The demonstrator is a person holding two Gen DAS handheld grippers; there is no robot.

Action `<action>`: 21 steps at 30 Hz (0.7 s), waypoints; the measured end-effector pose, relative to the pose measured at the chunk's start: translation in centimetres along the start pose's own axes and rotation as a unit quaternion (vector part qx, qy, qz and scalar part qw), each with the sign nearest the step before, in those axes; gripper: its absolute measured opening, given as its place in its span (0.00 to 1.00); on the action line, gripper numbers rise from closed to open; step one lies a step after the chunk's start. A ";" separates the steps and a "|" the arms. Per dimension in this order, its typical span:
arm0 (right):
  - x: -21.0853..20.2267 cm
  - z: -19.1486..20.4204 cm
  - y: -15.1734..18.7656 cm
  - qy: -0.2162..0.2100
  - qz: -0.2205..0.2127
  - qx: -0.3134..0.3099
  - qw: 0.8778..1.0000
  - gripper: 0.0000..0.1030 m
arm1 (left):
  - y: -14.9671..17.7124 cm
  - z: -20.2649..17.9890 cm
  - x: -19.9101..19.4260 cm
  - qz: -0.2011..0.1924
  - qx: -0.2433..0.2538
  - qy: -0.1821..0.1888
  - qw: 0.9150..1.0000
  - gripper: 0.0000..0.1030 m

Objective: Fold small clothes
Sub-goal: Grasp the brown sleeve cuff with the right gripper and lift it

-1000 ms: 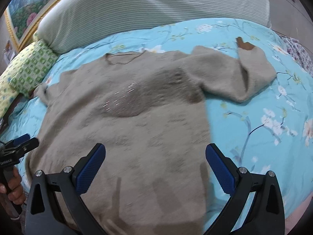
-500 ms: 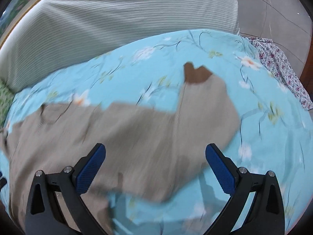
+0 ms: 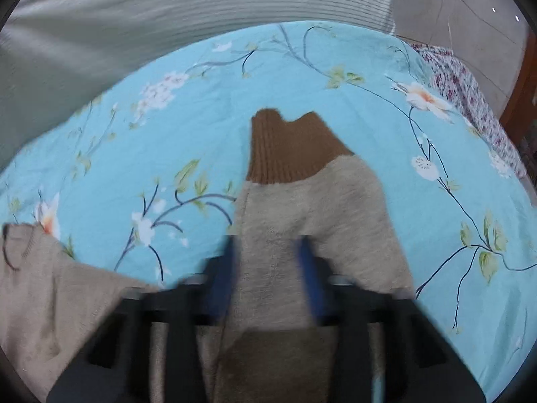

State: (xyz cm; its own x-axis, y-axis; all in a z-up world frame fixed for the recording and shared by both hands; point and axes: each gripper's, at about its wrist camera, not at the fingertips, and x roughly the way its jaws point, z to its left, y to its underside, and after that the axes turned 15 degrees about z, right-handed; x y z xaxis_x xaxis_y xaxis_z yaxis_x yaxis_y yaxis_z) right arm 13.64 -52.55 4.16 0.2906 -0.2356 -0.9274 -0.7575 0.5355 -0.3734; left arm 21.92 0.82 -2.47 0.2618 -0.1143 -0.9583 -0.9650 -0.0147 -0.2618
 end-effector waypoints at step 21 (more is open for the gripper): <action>-6.8 32.8 16.7 -0.317 0.008 -0.297 0.901 0.06 | 3.7 5.9 -4.2 -0.030 -0.050 0.096 0.994 0.98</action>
State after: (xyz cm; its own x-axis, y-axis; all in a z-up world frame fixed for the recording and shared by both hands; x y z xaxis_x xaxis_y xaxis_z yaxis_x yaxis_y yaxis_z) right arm 18.21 -15.42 3.46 0.4102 0.3785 -0.8297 -0.8889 -0.0372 -0.4565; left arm 17.32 7.05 -0.12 0.3199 -0.2972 -0.8996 -0.9471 -0.1246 -0.2957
